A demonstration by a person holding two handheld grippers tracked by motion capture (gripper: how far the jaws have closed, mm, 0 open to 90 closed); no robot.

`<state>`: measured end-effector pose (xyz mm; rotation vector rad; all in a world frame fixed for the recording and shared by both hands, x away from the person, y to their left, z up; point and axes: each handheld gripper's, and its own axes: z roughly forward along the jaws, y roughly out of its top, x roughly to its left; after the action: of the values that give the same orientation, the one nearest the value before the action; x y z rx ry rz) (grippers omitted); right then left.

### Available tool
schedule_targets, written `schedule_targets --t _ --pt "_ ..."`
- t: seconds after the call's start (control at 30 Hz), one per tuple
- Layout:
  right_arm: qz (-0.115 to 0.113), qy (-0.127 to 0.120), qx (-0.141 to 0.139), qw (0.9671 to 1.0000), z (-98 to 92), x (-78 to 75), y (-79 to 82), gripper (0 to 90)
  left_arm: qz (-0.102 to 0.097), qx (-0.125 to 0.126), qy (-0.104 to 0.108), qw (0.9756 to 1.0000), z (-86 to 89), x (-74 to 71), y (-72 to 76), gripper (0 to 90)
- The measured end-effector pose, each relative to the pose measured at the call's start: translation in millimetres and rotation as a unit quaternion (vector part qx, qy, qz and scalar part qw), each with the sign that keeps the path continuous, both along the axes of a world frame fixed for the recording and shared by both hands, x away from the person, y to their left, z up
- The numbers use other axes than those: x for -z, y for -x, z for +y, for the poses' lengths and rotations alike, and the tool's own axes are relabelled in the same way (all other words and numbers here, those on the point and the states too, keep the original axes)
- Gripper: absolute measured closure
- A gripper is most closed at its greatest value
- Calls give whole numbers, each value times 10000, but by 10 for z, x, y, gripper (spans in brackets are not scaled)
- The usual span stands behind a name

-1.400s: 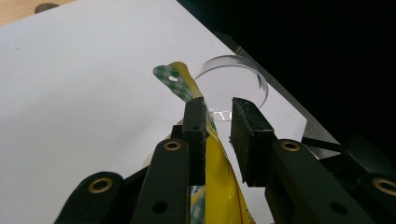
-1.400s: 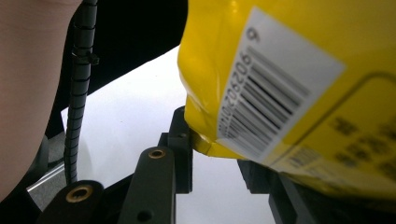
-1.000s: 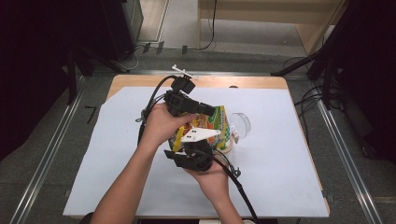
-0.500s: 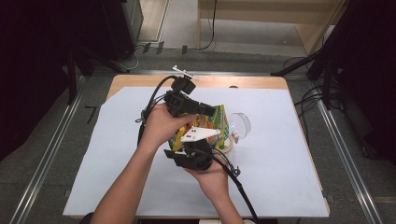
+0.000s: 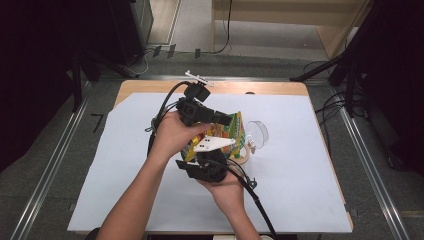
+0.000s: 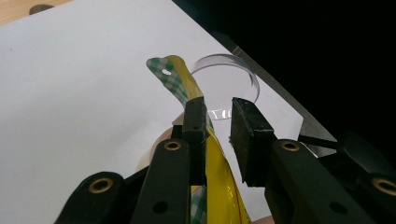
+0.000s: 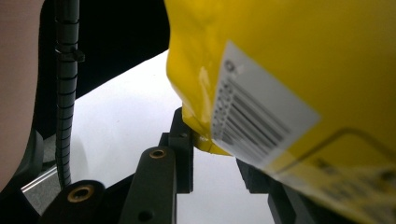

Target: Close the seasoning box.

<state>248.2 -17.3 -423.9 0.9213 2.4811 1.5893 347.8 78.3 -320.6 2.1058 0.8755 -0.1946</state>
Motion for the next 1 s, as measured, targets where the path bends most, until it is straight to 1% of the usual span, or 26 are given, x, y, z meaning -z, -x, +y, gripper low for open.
schedule_targets --t 0.27,0.5,1.0 --pt "-15 -16 -19 10000 -8 -25 19 706 -5 1 -12 10000 5 9 -15 758" --pt "-22 -14 -29 10000 -3 -44 29 703 44 -41 27 10000 34 16 -38 757" --pt "-18 -5 -34 10000 10 -33 15 703 44 -56 7 10000 41 21 -38 756"
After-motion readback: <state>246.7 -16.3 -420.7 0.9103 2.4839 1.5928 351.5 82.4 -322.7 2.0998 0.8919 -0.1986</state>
